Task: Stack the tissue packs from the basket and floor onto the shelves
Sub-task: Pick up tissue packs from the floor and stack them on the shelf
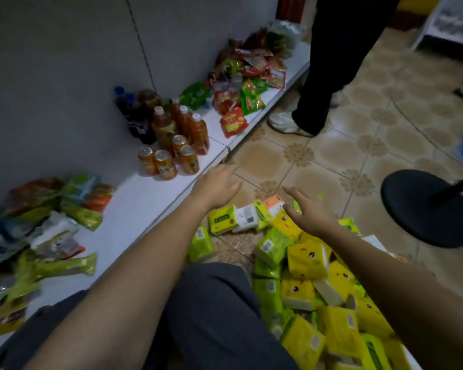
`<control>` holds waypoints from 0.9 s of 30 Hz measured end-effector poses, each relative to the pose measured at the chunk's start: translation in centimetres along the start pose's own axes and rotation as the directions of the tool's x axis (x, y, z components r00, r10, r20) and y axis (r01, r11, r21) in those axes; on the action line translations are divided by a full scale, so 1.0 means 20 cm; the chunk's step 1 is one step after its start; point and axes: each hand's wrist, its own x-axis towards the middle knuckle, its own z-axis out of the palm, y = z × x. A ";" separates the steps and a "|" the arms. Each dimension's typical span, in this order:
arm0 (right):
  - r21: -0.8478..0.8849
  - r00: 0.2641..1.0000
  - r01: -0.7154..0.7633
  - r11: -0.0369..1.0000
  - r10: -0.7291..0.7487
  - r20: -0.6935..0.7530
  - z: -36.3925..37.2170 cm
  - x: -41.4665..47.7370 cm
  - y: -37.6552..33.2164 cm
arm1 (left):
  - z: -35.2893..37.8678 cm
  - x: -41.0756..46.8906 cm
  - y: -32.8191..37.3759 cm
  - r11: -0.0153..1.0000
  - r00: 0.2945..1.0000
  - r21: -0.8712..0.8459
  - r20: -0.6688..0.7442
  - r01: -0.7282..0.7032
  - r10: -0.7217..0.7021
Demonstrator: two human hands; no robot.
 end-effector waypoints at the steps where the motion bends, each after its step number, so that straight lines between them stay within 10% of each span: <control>1: 0.012 0.999 -0.052 0.999 0.052 0.017 0.06 0.00 0.08 | 0.09 0.06 0.01 1.000 1.000 -0.014 0.028 0.010 -0.010; 11: 0.131 0.899 -0.423 0.897 0.396 0.190 0.52 -0.14 0.68 | 1.15 0.23 0.34 0.936 0.917 -0.255 0.374 0.243 -0.137; 21: 0.293 0.786 -0.616 0.731 0.543 0.296 0.73 -0.21 0.83 | 1.64 0.15 0.40 0.754 0.646 -0.296 0.733 0.587 -0.215; 27: 0.496 0.748 -0.650 0.576 0.601 0.282 0.77 -0.21 0.83 | 1.66 0.13 0.38 0.409 0.577 -0.444 0.760 0.797 -0.299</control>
